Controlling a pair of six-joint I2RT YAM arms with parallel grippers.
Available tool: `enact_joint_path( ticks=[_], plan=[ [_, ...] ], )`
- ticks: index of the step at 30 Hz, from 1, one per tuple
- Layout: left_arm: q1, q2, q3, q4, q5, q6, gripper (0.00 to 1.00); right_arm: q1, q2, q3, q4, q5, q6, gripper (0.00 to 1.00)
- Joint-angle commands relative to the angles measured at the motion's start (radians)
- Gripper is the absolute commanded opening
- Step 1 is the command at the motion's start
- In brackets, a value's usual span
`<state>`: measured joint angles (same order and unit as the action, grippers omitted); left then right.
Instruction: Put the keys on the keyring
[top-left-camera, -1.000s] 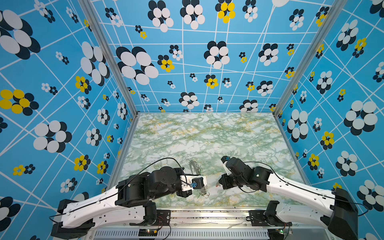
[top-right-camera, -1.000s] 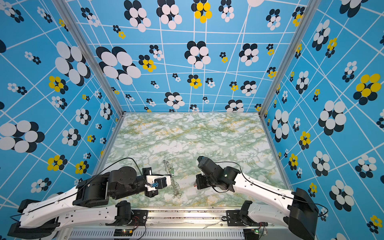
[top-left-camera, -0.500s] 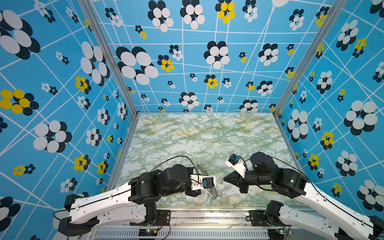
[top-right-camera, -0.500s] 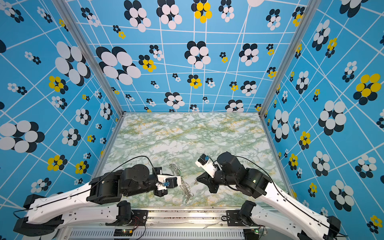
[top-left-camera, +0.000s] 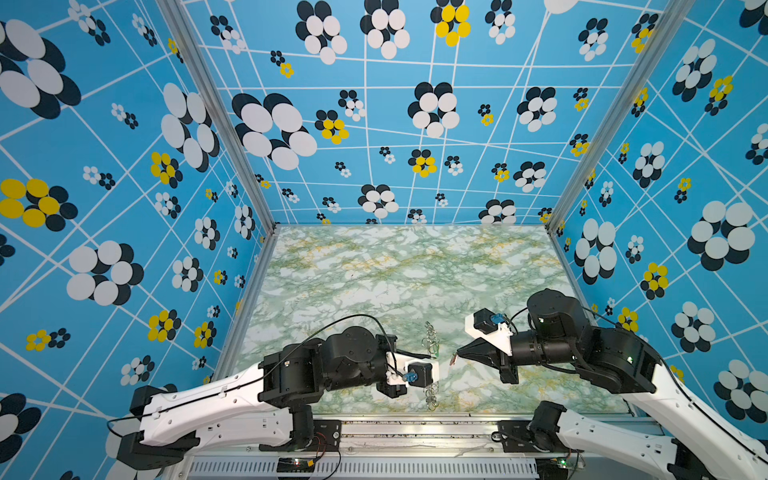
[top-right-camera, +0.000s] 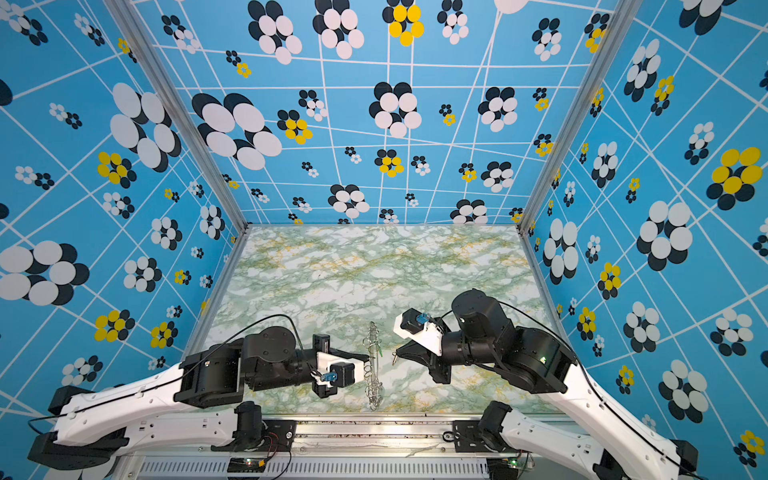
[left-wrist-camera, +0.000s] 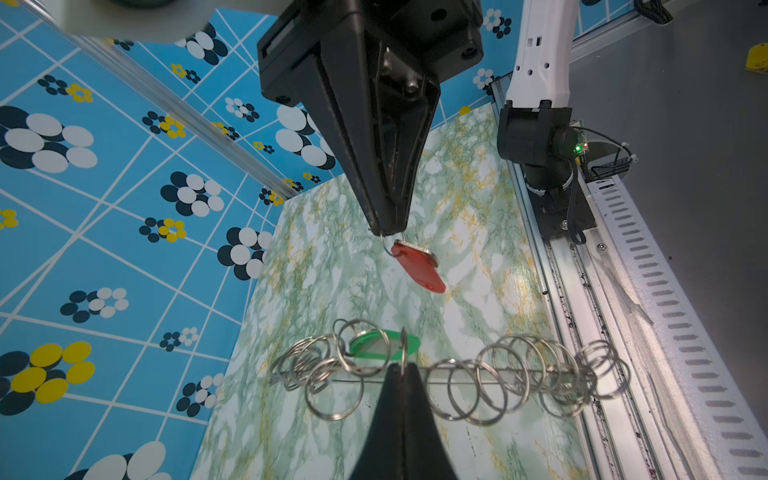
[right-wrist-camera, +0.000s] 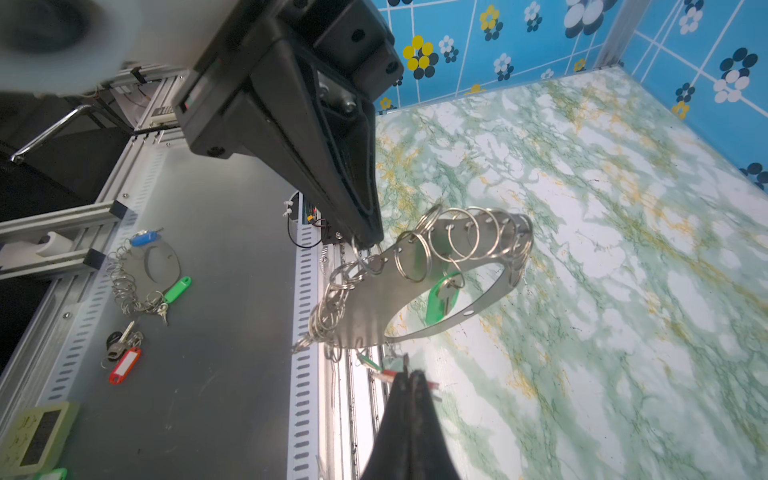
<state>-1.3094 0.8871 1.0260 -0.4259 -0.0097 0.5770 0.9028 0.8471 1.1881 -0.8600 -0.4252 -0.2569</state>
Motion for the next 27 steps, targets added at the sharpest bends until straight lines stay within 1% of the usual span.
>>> enact_joint_path(
  ticks=[1,9,12,17,27],
  plan=[
    [-0.007,0.025,0.034,0.075,0.035,0.035,0.0,0.006,0.009,0.037,-0.043,-0.01,-0.055,0.0],
    [-0.013,0.062,0.037,0.116,0.025,0.066,0.0,0.012,0.035,0.092,-0.089,-0.031,-0.089,0.0],
    [-0.014,0.067,0.045,0.126,0.041,0.095,0.0,0.011,0.033,0.099,-0.115,-0.022,-0.103,0.0],
    [-0.014,0.077,0.051,0.138,0.056,0.098,0.0,0.021,0.027,0.103,-0.13,-0.024,-0.102,0.0],
    [-0.014,0.09,0.077,0.116,0.046,0.077,0.0,0.137,0.022,0.123,-0.115,0.174,-0.114,0.0]
  ],
)
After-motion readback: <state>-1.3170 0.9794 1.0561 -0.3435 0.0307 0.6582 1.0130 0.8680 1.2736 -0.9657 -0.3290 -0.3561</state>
